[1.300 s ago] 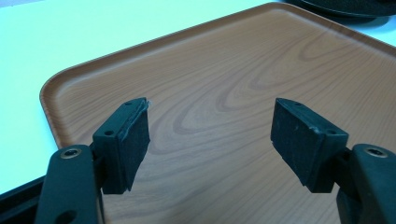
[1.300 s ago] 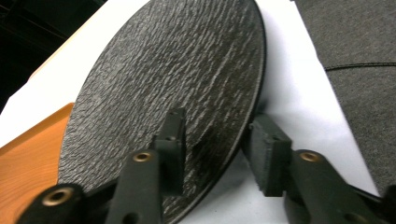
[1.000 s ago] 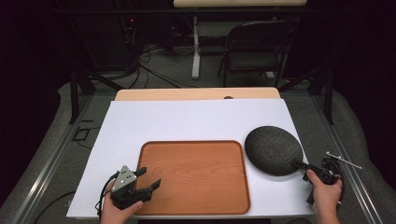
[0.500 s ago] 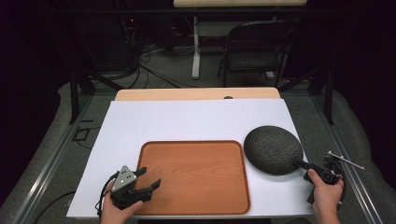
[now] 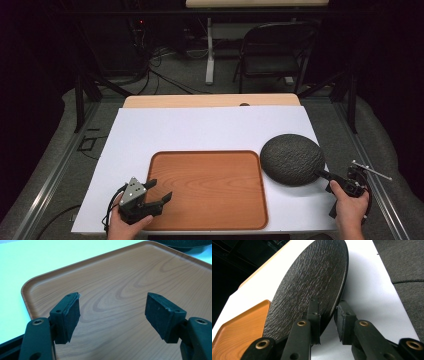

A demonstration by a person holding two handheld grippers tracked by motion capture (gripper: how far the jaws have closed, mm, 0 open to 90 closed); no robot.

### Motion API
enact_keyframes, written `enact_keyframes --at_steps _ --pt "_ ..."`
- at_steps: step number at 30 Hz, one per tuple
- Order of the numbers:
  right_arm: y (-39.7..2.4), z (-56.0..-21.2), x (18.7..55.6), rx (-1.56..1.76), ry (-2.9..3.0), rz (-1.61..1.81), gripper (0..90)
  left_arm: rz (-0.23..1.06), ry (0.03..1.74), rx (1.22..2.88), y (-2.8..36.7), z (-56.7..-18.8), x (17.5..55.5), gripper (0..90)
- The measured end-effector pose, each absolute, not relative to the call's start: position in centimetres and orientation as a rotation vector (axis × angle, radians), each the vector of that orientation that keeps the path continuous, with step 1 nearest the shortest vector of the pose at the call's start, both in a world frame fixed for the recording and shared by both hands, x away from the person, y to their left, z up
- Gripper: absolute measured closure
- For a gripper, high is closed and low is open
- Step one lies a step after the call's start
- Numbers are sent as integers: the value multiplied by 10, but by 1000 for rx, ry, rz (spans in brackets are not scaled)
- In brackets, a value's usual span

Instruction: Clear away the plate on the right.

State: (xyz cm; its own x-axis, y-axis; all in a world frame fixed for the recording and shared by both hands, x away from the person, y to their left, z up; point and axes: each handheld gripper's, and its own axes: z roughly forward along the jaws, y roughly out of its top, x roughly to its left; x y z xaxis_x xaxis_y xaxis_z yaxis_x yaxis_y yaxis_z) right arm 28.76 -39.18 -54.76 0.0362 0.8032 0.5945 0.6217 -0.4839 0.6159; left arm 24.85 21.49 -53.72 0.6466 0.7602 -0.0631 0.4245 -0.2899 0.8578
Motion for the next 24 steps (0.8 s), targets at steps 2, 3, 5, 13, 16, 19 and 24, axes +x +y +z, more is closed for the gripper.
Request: enact_keyframes --at_steps 2,3,5,13,16,19,24 --pt "-391 -546 288 2122 1479 1433 755 449 932 1925 215 -537 249 284" --pt "-392 -546 288 2126 1487 1432 758 448 932 1926 215 -537 249 284" --pt "-392 -545 290 2120 1490 1439 762 448 932 1926 215 -537 249 284" --pt "-394 -537 297 2085 1530 1423 782 450 936 1926 215 -537 249 284" --pt "-392 -533 299 2092 1527 1425 789 447 940 1926 215 -538 249 284" --pt "-390 -529 300 2095 1533 1411 795 448 941 1925 215 -538 249 284" --pt "-388 -523 302 2076 1543 1402 812 448 941 1926 215 -538 249 284"
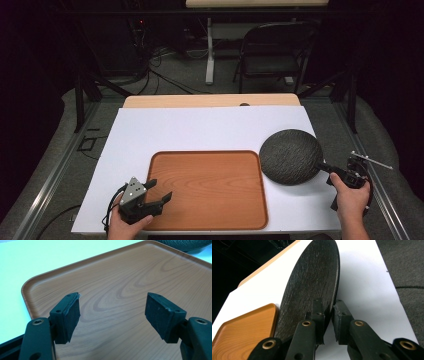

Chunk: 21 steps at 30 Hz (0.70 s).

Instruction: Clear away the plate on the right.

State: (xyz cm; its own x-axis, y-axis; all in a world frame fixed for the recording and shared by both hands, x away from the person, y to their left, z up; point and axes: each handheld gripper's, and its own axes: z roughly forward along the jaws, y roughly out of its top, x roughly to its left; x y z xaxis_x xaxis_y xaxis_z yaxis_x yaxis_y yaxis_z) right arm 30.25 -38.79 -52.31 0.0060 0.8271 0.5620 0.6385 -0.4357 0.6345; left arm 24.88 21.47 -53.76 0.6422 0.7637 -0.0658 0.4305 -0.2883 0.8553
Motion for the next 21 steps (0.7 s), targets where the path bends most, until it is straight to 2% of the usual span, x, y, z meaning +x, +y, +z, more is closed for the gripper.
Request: enact_keyframes --at_steps 13,21 --pt "-385 -512 310 2107 1566 1361 820 442 938 1925 215 -538 249 284" --pt "-386 -499 327 2122 1618 1330 834 442 939 1924 216 -538 249 284"
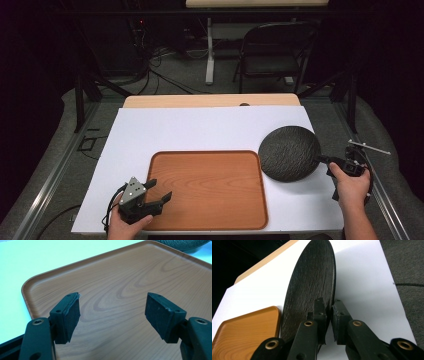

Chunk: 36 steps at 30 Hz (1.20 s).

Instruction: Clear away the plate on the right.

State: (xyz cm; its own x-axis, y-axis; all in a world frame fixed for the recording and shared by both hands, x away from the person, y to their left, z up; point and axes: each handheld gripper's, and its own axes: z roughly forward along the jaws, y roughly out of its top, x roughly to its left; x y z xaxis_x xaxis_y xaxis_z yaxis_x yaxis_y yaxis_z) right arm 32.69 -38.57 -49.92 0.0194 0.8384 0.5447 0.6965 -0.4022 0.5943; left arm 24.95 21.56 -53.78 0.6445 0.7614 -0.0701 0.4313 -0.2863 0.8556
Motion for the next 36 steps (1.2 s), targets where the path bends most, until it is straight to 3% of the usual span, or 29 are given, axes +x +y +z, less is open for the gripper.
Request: enact_keyframes --at_steps 18,36 --pt "-375 -458 380 2110 1794 1229 874 437 943 1925 215 -538 249 284" --pt "-353 -430 403 1992 1945 1083 877 434 937 1930 215 -539 250 284"
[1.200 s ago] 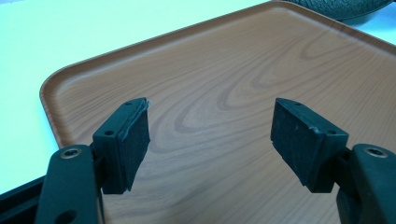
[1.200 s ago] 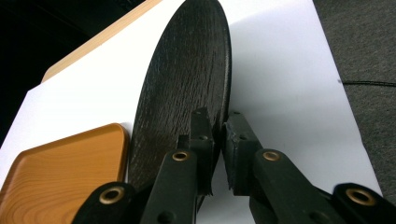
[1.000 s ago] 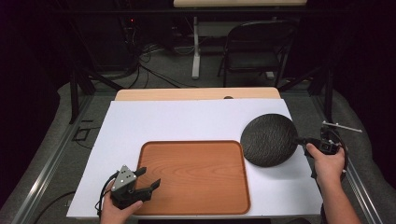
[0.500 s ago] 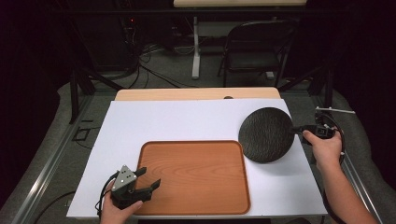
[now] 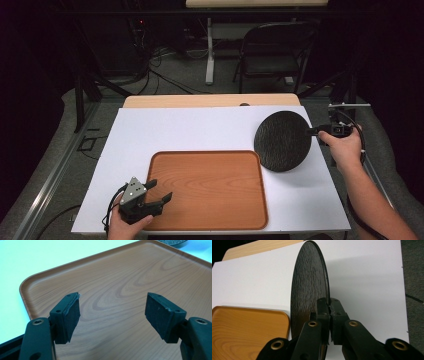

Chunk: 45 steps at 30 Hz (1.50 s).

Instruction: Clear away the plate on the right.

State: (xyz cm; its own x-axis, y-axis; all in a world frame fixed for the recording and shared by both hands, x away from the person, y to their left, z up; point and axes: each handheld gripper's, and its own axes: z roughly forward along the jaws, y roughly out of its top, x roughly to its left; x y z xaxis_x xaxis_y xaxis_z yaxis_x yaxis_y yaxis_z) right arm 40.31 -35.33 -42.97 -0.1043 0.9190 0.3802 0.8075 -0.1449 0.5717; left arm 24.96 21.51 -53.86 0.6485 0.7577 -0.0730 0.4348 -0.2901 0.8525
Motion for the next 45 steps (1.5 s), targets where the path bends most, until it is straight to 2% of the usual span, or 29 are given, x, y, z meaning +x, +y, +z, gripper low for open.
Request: enact_keyframes --at_steps 18,45 --pt "-345 -417 427 2000 2021 992 877 429 935 1933 214 -539 250 284" --pt "-311 -373 451 1866 2125 803 875 423 937 1934 215 -539 249 284"
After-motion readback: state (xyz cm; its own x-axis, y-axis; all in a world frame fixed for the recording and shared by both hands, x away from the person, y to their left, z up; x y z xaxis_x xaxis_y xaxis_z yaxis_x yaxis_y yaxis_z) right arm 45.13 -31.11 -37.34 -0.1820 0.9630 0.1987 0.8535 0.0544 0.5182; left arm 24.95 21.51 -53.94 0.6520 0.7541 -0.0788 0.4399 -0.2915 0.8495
